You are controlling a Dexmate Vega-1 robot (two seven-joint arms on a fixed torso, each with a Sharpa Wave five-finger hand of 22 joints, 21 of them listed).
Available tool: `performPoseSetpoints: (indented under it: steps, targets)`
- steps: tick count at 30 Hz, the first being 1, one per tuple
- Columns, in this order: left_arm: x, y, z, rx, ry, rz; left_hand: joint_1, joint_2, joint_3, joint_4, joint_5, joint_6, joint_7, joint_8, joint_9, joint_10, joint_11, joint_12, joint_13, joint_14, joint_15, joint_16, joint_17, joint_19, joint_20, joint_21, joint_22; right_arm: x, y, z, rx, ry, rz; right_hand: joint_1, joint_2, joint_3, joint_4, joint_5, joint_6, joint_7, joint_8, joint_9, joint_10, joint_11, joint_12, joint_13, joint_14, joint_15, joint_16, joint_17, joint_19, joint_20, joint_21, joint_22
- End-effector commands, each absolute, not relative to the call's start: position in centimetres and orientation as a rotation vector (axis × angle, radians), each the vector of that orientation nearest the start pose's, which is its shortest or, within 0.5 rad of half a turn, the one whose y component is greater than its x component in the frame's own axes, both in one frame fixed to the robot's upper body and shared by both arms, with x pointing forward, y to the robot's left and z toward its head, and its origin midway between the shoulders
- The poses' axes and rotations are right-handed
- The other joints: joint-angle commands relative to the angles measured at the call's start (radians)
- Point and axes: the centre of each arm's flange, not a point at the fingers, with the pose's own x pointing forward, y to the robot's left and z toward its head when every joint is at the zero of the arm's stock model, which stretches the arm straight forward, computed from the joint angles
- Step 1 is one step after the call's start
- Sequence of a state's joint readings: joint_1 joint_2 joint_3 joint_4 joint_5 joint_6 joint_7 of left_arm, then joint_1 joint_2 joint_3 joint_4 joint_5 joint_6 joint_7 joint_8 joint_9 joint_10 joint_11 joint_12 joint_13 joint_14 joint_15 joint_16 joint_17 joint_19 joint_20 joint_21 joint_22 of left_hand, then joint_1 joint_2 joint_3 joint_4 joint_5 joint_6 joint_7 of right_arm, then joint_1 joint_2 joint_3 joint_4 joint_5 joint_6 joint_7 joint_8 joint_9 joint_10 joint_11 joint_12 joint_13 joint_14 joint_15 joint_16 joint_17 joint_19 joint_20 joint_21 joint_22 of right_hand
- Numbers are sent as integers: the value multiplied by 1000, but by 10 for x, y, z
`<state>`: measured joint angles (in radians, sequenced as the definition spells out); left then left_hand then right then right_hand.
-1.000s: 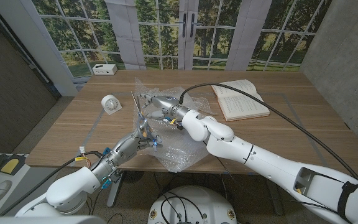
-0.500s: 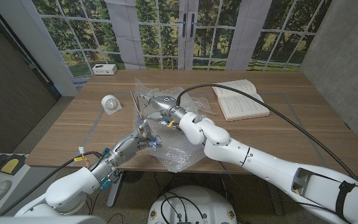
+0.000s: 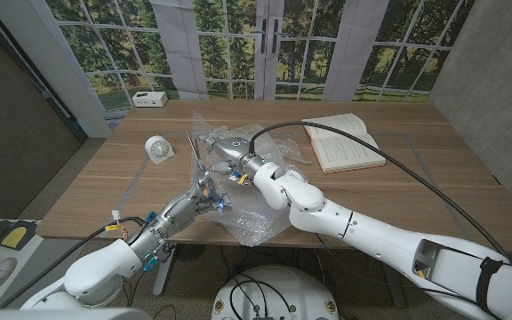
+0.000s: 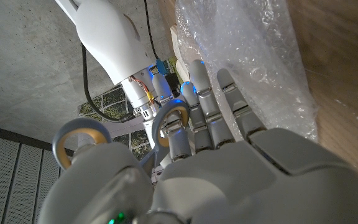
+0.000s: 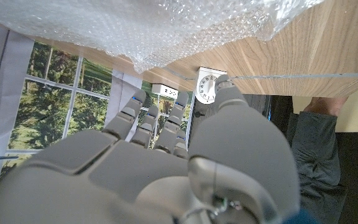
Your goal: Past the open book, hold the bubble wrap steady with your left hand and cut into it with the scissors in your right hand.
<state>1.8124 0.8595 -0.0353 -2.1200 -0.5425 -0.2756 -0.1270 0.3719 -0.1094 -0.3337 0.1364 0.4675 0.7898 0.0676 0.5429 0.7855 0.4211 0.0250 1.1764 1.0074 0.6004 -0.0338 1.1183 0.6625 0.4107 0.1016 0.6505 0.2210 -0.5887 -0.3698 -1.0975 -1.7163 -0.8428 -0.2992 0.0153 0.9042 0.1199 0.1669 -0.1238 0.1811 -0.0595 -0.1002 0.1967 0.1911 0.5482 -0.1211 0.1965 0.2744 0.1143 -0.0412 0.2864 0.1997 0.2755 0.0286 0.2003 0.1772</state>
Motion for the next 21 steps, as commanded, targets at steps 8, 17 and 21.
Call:
performPoseSetpoints:
  steps: [8,17,21]
  targets:
    - [411,275,-146,254,-463,-524,1,9,-3,3,-5,71,67,-8,5,13,-7,5,0,1,6,10,3,8,4,-3,2,553,76,-44,-1565,-896,346,-18,-7,-8,5,-1,-18,3,-8,2,-3,10,0,-3,1,-120,-8,1,4,0,4,0]
    - [411,275,-146,254,-466,-527,1,9,-3,3,-5,78,67,-11,5,12,-9,6,3,-2,6,12,7,8,3,-6,3,557,77,-48,-1586,-879,339,-28,-10,-15,9,0,-33,-7,-10,2,-18,-13,-5,-8,-4,-114,-11,1,1,1,2,0]
    - [410,276,-146,253,-466,-525,1,9,-3,4,-5,76,67,-13,8,12,-8,6,5,1,5,10,3,9,3,-6,3,559,78,-50,-1599,-860,343,-33,-6,-17,12,1,-45,-7,-12,2,-31,-21,-9,-10,-10,-110,-14,1,-6,4,-1,0]
